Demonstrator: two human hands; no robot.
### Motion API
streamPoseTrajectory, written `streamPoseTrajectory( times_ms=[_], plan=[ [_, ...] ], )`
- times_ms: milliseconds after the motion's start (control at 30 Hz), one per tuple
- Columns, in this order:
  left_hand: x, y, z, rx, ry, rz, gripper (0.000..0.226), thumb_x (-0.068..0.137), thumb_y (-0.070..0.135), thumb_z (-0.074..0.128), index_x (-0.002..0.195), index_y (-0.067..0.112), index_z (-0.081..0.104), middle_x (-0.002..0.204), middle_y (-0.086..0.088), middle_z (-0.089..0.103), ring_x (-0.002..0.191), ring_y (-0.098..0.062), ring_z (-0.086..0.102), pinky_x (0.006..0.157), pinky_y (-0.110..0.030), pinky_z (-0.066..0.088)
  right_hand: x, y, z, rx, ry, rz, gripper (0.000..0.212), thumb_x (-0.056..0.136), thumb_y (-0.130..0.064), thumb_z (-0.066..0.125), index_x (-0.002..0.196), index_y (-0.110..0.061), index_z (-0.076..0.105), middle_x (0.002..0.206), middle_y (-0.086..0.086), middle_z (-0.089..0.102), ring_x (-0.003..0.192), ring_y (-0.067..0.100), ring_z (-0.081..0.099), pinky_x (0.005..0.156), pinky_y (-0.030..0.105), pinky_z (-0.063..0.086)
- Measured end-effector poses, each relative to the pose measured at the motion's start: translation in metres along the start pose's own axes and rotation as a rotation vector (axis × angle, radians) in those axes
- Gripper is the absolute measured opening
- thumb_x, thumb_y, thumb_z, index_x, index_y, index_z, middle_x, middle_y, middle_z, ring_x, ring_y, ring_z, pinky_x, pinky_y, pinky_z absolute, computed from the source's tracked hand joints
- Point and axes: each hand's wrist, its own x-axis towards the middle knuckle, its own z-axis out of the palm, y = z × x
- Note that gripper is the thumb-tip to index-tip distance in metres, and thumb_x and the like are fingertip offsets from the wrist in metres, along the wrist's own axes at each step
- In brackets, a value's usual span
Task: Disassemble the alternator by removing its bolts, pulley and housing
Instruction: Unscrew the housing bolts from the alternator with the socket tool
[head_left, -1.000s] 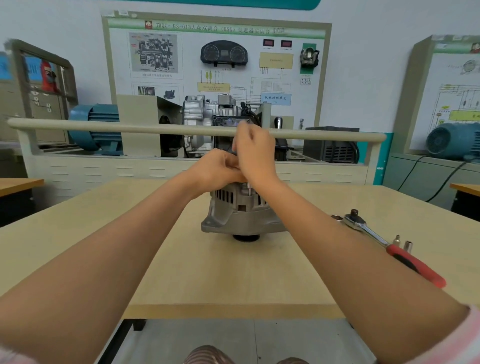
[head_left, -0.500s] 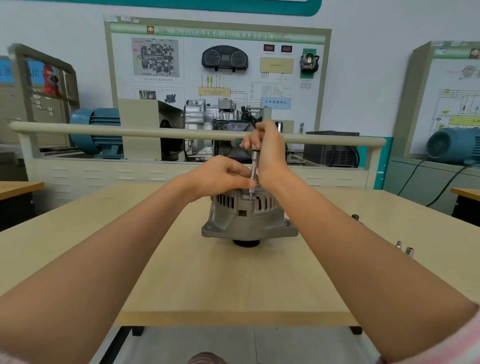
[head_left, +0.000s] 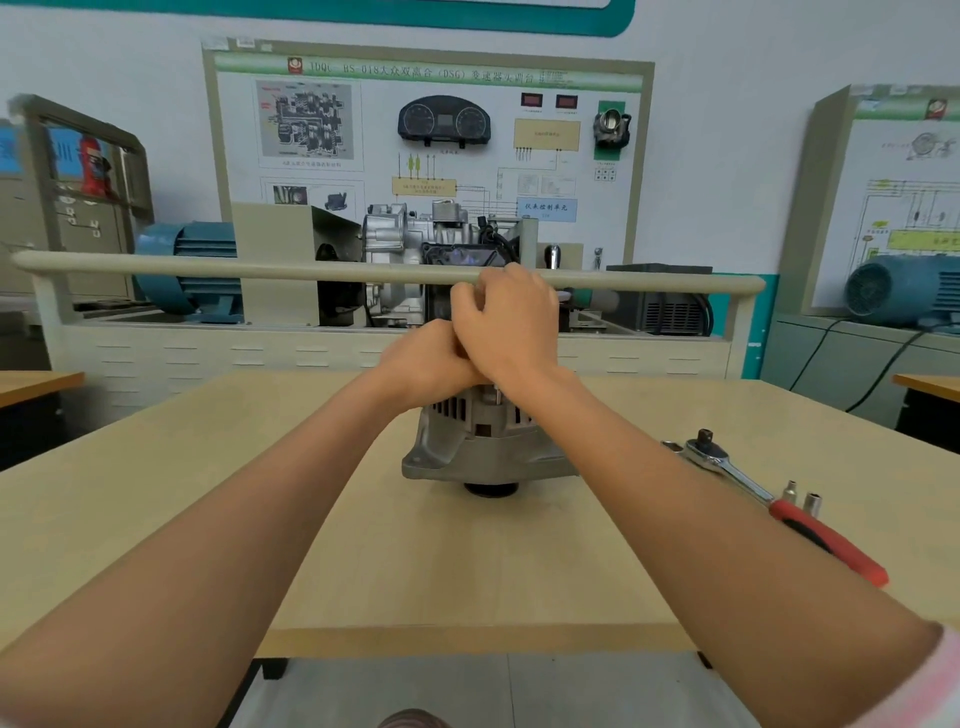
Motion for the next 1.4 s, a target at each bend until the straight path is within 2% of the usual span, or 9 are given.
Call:
streamPoseTrajectory(
  times_ms=[133, 300, 400, 567, 800, 967, 1100, 1200, 1400],
  plan=[
    [0.003, -0.005, 0.000, -0.039, -0.044, 0.026, 0.005, 0.084, 0.025, 0.070, 0.085, 0.020, 0.071, 0.094, -0.006, 0.073, 0.098, -0.025, 0.066, 0.097, -0.048, 0.049, 0.007, 0.000, -0.005, 0.555, -0.054, 0.173, 0.053, 0.093, -0.018, 0.046, 0.042, -0.019, 0.031, 0.039, -0.010, 0.028, 0.040, 0.006, 0.028, 0.053, 0.021, 0.029],
    [0.002, -0.005, -0.002, -0.121, -0.040, 0.011, 0.021, 0.085, 0.024, 0.070, 0.095, 0.005, 0.073, 0.093, -0.013, 0.073, 0.093, -0.030, 0.067, 0.100, -0.049, 0.046, 0.021, -0.002, -0.007, 1.262, -0.102, 0.566, 0.045, 0.095, -0.012, 0.036, 0.050, -0.016, 0.033, 0.043, 0.003, 0.030, 0.041, 0.012, 0.037, 0.058, 0.022, 0.048],
    [0.004, -0.007, -0.001, -0.117, -0.016, 0.007, 0.008, 0.086, 0.013, 0.068, 0.087, 0.007, 0.072, 0.096, -0.016, 0.073, 0.099, -0.031, 0.067, 0.098, -0.046, 0.048, 0.015, -0.011, 0.000, 1.126, -0.068, 0.523, 0.049, 0.094, -0.012, 0.038, 0.045, -0.013, 0.037, 0.038, -0.003, 0.037, 0.044, 0.012, 0.040, 0.067, 0.031, 0.046],
    [0.004, -0.013, 0.000, 0.003, 0.079, 0.031, 0.028, 0.088, -0.001, 0.055, 0.116, -0.005, 0.058, 0.113, -0.027, 0.062, 0.109, -0.038, 0.057, 0.096, -0.049, 0.047, -0.010, -0.019, 0.013, 0.225, 0.161, 0.016, 0.034, 0.092, -0.018, 0.046, 0.059, -0.012, 0.050, 0.063, -0.004, 0.044, 0.065, 0.011, 0.040, 0.074, 0.030, 0.037],
    [0.002, -0.002, 0.003, 0.086, 0.058, -0.021, 0.021, 0.089, 0.008, 0.054, 0.108, 0.006, 0.061, 0.107, -0.018, 0.065, 0.105, -0.036, 0.058, 0.093, -0.049, 0.048, -0.007, -0.006, 0.005, -0.250, 0.056, 0.116, 0.034, 0.091, -0.031, 0.039, 0.108, -0.010, 0.059, 0.108, 0.008, 0.057, 0.107, 0.025, 0.048, 0.097, 0.036, 0.027],
    [-0.002, -0.001, 0.002, -0.034, 0.041, -0.033, 0.041, 0.066, 0.032, 0.062, 0.098, 0.006, 0.067, 0.099, -0.018, 0.069, 0.103, -0.035, 0.061, 0.095, -0.052, 0.047, -0.004, -0.005, 0.005, 0.216, 0.087, 0.080, 0.034, 0.092, -0.020, 0.044, 0.059, -0.013, 0.044, 0.062, -0.004, 0.043, 0.071, 0.019, 0.046, 0.083, 0.038, 0.036],
    [0.001, -0.005, 0.004, -0.111, 0.008, 0.004, 0.001, 0.083, 0.021, 0.071, 0.083, 0.020, 0.072, 0.091, -0.008, 0.074, 0.099, -0.024, 0.067, 0.099, -0.047, 0.048, 0.012, -0.007, 0.000, 1.000, 0.018, 0.466, 0.057, 0.096, -0.016, 0.037, 0.040, -0.017, 0.032, 0.034, -0.008, 0.032, 0.045, 0.014, 0.035, 0.062, 0.033, 0.037],
    [0.002, -0.007, 0.002, -0.153, -0.001, 0.007, 0.008, 0.084, 0.019, 0.070, 0.091, 0.022, 0.074, 0.097, -0.004, 0.075, 0.102, -0.019, 0.067, 0.101, -0.044, 0.047, 0.020, -0.006, -0.002, 1.326, -0.083, 0.593, 0.058, 0.099, -0.019, 0.029, 0.041, -0.015, 0.034, 0.033, -0.003, 0.034, 0.038, 0.011, 0.038, 0.057, 0.025, 0.046],
    [0.000, -0.009, -0.001, -0.141, 0.020, 0.000, 0.015, 0.085, 0.004, 0.065, 0.074, 0.014, 0.067, 0.082, -0.012, 0.071, 0.092, -0.032, 0.067, 0.089, -0.038, 0.052, 0.004, -0.014, 0.004, 0.785, 0.027, 0.378, 0.053, 0.099, -0.020, 0.033, 0.049, -0.011, 0.046, 0.048, -0.004, 0.047, 0.054, 0.010, 0.048, 0.072, 0.026, 0.044]
  ],
)
